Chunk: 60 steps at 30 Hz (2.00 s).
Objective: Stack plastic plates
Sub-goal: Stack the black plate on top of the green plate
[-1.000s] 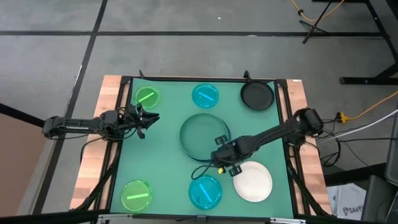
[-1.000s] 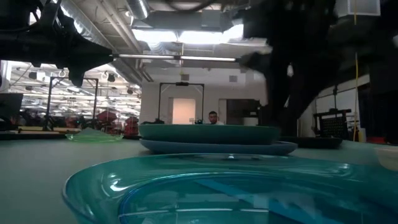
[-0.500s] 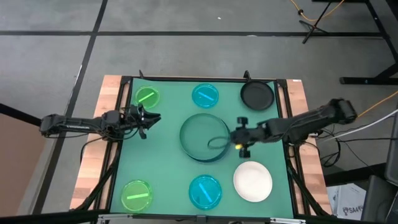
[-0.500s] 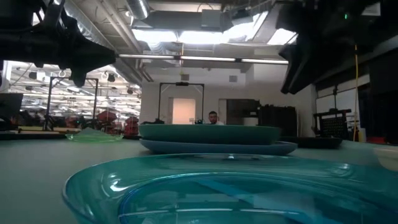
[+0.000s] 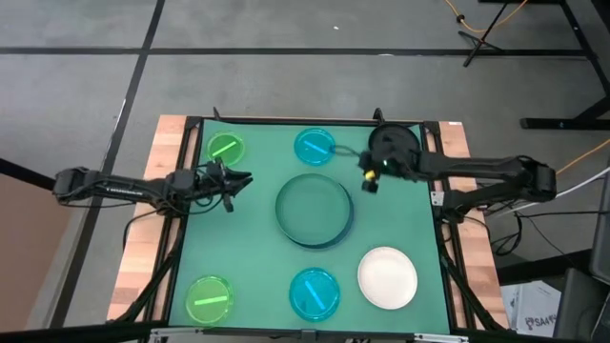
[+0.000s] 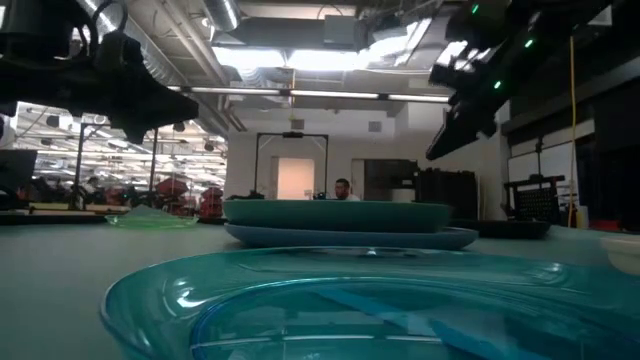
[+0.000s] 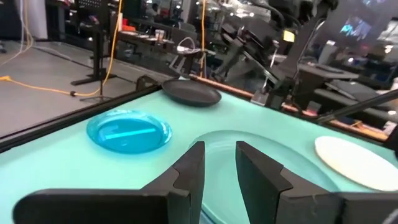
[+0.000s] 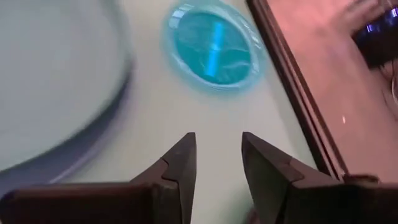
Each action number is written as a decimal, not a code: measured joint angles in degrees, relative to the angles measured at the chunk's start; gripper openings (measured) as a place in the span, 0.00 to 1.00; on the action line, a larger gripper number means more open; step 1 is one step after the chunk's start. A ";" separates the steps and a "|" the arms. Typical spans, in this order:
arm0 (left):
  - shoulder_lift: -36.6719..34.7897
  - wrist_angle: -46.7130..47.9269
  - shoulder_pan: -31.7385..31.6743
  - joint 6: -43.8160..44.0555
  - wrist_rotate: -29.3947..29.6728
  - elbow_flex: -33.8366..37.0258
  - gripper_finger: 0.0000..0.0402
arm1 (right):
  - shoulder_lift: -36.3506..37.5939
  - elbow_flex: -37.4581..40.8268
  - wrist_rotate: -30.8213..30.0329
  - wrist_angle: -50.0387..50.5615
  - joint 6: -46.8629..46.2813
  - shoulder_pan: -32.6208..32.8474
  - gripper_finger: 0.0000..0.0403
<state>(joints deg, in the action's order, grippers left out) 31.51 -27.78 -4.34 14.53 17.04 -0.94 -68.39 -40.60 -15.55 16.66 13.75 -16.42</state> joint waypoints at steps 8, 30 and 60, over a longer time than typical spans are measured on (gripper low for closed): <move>5.20 -2.75 -2.26 -0.10 0.07 -0.82 0.21 | -4.31 -0.07 3.53 2.40 -5.29 -10.46 0.30; 8.68 -5.76 -2.30 -0.12 -1.51 -0.84 0.21 | -14.15 -0.11 2.62 11.20 -17.80 -13.62 0.48; 8.67 -5.69 -2.28 -0.14 -0.17 -0.86 0.21 | -22.62 -0.58 -7.38 6.43 -10.94 -16.02 0.04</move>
<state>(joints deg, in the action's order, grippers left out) 40.18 -33.47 -6.61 14.39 16.86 -1.80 -91.00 -41.18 -22.92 23.08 2.81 -32.44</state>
